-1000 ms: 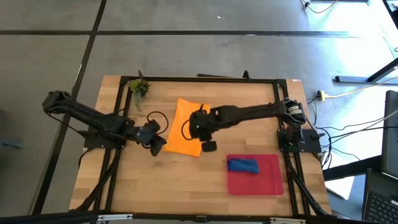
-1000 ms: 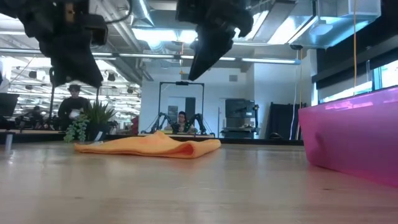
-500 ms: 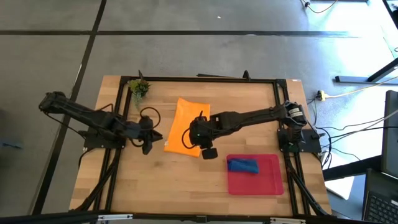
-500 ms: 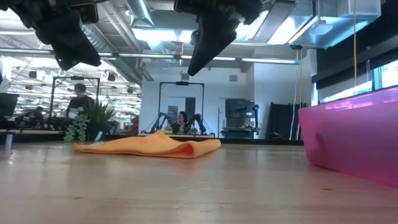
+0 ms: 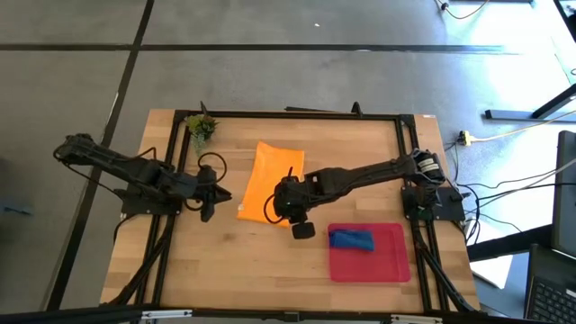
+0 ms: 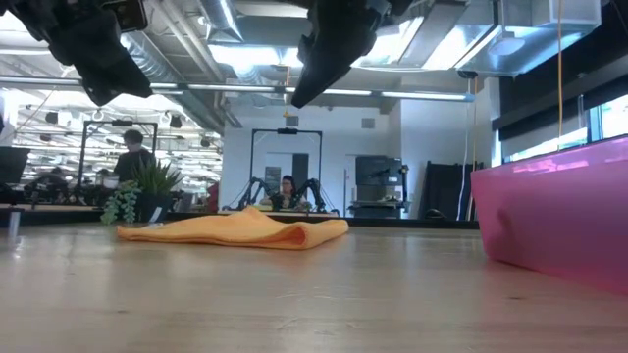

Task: Roll microfiber towels into tight, uniform cylinder then place into a basket
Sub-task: Fold the orange microfiber towel

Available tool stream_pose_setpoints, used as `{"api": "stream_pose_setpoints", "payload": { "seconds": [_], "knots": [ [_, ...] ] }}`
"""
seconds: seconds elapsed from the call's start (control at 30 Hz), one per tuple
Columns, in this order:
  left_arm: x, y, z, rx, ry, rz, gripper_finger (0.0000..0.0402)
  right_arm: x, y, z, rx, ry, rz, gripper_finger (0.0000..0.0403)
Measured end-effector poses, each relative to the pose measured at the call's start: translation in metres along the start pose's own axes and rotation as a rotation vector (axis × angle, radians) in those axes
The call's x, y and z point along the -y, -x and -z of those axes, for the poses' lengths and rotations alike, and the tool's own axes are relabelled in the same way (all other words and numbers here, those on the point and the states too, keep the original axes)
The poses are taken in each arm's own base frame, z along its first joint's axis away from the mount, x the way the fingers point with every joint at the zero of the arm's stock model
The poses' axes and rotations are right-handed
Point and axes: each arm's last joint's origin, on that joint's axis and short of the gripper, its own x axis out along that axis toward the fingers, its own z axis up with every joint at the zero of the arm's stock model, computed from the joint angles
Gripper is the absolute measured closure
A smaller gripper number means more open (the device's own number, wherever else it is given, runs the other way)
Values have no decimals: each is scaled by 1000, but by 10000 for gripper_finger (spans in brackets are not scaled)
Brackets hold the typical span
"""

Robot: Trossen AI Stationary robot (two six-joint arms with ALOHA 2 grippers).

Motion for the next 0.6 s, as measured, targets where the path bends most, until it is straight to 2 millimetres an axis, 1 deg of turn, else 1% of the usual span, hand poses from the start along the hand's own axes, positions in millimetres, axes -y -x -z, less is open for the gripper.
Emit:
{"api": "stream_pose_setpoints", "payload": {
  "seconds": [0.2, 0.43, 0.6],
  "knots": [
    [-1, 1, 0, -2, 0, -2, 348, -3, 0, -1, 8, 7, -3, 284],
    [-1, 1, 0, -3, -16, -1, 348, -3, 0, -5, 45, 4, -1, 302],
    [0, 1, 0, -5, -18, 1, 348, -3, 0, -7, 66, 6, 1, 286]
  ]
}}
